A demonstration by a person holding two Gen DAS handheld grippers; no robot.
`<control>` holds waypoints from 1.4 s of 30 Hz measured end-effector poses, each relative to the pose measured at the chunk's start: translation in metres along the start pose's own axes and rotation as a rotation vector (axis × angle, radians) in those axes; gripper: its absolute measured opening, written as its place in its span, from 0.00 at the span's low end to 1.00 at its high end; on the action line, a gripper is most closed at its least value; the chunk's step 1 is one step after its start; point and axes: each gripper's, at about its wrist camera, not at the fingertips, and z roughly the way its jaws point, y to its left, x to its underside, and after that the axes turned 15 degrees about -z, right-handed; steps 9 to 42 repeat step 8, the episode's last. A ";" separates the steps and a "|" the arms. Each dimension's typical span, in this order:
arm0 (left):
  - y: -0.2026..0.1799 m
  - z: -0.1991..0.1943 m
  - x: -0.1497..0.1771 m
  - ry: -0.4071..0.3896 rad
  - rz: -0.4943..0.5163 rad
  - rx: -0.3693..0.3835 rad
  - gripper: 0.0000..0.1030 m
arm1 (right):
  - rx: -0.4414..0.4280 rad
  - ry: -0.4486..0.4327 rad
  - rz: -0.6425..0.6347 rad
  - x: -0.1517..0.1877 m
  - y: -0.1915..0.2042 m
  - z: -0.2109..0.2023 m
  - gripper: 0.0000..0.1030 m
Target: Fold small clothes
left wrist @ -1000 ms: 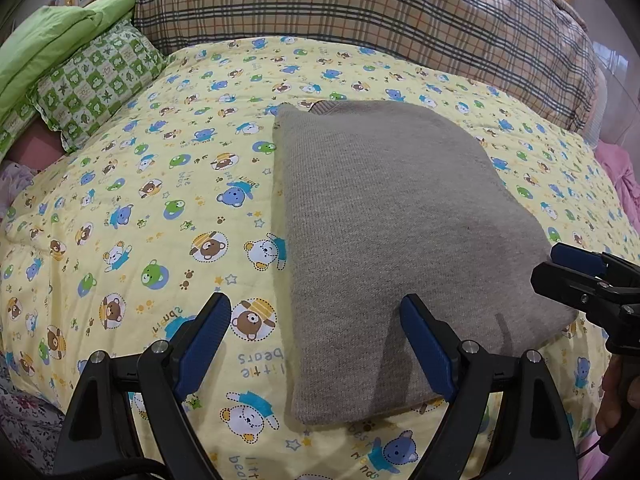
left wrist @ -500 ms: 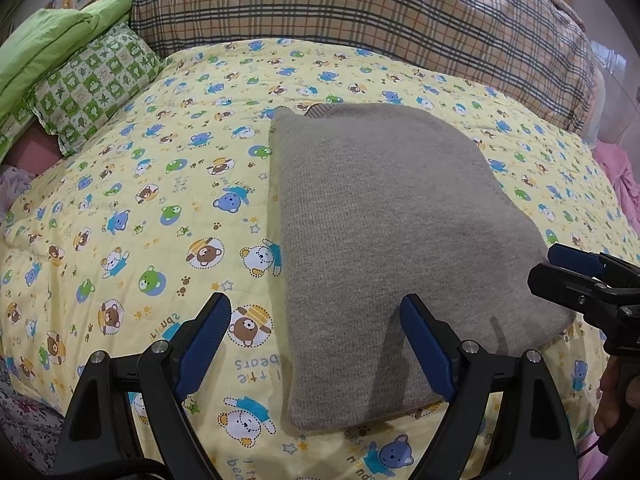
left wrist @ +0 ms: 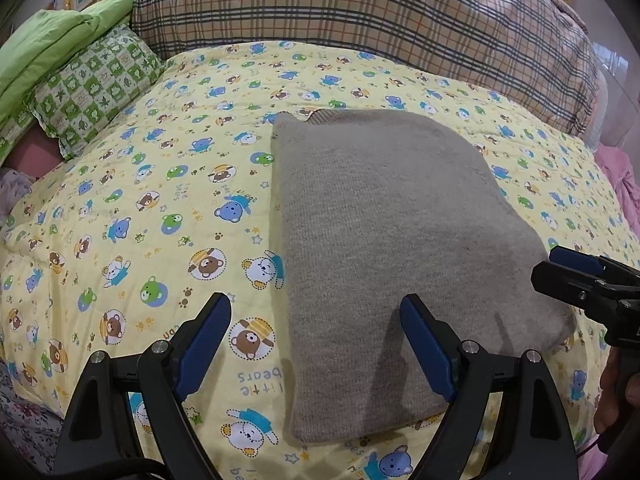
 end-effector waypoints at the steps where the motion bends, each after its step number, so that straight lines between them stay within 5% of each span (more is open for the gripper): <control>1: 0.001 0.000 0.000 0.001 -0.002 0.001 0.84 | 0.000 -0.002 0.003 0.000 0.000 0.000 0.84; 42: 0.005 0.000 0.000 0.003 -0.013 -0.001 0.84 | -0.007 -0.009 0.016 0.000 -0.007 0.003 0.84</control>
